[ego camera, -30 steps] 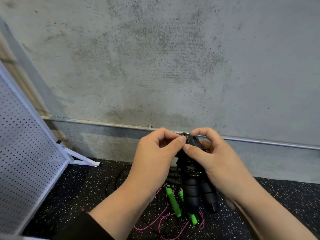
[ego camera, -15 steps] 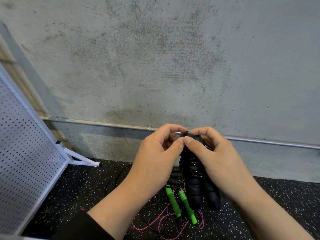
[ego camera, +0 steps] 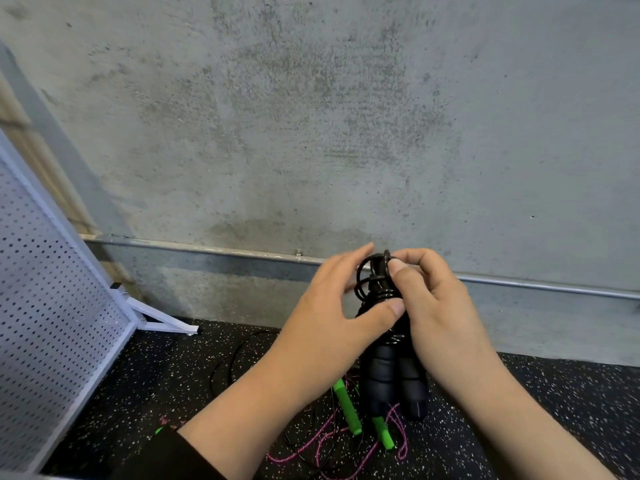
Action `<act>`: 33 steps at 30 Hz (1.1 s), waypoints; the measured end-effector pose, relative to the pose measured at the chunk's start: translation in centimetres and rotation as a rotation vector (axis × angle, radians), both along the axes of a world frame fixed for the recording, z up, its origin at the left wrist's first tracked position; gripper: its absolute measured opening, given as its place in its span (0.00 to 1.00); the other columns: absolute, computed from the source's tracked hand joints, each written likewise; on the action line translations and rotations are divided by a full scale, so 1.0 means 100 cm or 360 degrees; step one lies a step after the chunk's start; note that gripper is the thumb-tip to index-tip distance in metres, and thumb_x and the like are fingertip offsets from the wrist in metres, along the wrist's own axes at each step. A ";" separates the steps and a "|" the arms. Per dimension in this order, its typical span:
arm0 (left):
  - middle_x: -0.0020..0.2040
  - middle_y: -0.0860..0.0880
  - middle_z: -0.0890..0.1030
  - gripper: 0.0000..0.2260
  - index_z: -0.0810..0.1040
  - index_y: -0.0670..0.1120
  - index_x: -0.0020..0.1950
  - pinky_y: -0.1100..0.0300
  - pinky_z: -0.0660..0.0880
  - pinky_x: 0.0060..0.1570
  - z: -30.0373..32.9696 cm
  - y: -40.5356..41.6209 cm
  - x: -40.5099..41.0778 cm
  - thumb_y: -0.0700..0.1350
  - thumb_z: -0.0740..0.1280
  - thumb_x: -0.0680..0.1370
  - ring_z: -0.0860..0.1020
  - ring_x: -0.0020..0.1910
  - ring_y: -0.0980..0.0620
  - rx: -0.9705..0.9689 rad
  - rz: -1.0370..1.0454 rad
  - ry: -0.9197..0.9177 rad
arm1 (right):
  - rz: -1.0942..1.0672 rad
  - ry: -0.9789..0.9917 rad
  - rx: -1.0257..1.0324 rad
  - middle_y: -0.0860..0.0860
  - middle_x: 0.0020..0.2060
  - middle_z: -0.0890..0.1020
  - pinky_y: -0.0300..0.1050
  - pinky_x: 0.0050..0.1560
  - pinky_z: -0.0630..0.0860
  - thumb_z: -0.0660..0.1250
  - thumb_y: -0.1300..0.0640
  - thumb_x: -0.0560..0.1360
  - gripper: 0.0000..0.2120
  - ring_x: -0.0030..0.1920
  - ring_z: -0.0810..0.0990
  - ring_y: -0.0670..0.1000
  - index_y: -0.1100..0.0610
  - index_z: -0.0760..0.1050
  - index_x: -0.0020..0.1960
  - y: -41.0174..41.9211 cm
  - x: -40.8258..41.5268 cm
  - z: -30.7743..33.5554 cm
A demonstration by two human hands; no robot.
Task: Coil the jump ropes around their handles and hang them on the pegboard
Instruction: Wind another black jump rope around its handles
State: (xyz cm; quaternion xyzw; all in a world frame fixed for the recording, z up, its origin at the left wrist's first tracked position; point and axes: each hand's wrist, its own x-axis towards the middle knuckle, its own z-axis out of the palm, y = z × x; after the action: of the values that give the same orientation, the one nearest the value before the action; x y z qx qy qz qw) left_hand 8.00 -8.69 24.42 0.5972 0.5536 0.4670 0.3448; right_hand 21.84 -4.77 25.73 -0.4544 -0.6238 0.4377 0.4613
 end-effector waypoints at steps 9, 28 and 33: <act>0.55 0.60 0.83 0.26 0.70 0.67 0.71 0.64 0.75 0.59 0.000 -0.002 0.005 0.49 0.67 0.74 0.80 0.54 0.63 -0.0026 0.0067 -0.0146 | 0.0060 -0.0139 -0.0145 0.42 0.26 0.75 0.37 0.31 0.70 0.60 0.53 0.83 0.03 0.28 0.72 0.42 0.49 0.70 0.51 -0.006 -0.009 -0.003; 0.47 0.61 0.84 0.15 0.78 0.59 0.50 0.67 0.74 0.50 0.004 -0.003 0.000 0.44 0.77 0.70 0.81 0.49 0.61 0.0042 0.0111 0.0108 | 0.0091 -0.0609 -0.0093 0.46 0.27 0.73 0.47 0.34 0.67 0.59 0.58 0.80 0.09 0.29 0.68 0.44 0.58 0.71 0.41 -0.005 0.004 0.006; 0.47 0.60 0.84 0.17 0.77 0.61 0.52 0.61 0.76 0.53 0.003 -0.002 -0.002 0.45 0.78 0.70 0.82 0.49 0.59 0.0071 0.0120 0.0071 | 0.0132 -0.0504 -0.0091 0.47 0.29 0.74 0.53 0.37 0.71 0.60 0.59 0.79 0.09 0.32 0.71 0.47 0.58 0.71 0.41 -0.006 0.005 0.007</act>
State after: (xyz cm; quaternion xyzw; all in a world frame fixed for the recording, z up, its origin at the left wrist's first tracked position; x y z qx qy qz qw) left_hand 7.75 -8.93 24.76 0.5937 0.5726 0.4785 0.3010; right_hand 22.31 -5.36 26.48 -0.5046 -0.6941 0.3968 0.3256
